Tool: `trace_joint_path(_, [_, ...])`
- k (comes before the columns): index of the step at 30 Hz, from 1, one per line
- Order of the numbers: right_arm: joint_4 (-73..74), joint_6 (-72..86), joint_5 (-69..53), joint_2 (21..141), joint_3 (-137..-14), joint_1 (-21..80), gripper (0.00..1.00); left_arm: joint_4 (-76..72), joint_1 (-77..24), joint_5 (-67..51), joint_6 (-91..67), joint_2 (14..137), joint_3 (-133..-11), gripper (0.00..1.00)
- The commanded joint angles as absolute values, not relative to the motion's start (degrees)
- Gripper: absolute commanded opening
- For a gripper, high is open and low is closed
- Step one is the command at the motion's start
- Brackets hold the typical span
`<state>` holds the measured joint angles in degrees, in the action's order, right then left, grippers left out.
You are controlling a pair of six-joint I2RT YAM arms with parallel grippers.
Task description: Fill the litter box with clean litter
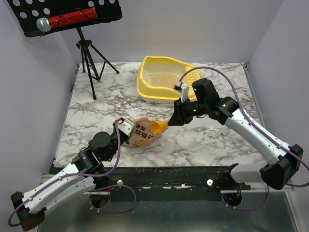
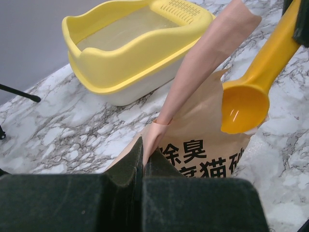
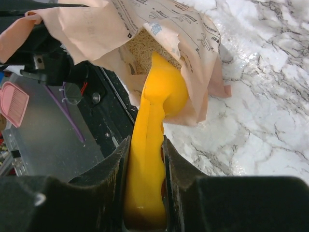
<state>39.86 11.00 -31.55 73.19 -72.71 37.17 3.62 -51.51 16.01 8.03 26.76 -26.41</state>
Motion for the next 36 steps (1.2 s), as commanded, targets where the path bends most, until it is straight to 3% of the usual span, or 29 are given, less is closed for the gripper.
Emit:
trace_joint_path(1, [40.2,11.9,-29.5,78.7,-75.0,39.5,0.01,1.4,-51.8,15.3,6.9,27.0,-28.3,0.00])
trace_joint_path(10, [43.3,16.4,-15.9,89.2,-79.9,41.7,0.01,1.9,-51.8,15.6,6.6,27.2,-28.7,0.00])
trace_joint_path(20, [31.2,21.0,-33.6,98.3,-74.5,41.7,0.01,1.9,-51.8,16.0,6.9,26.7,-28.6,0.00])
trace_joint_path(30, [-2.8,40.7,-48.2,96.4,-57.7,41.6,0.01,1.8,-51.8,14.7,7.1,27.1,-28.3,0.00])
trace_joint_path(36, [-24.3,53.0,-47.2,96.7,-49.5,41.6,0.01,1.8,-51.8,14.3,7.0,27.2,-28.2,0.00])
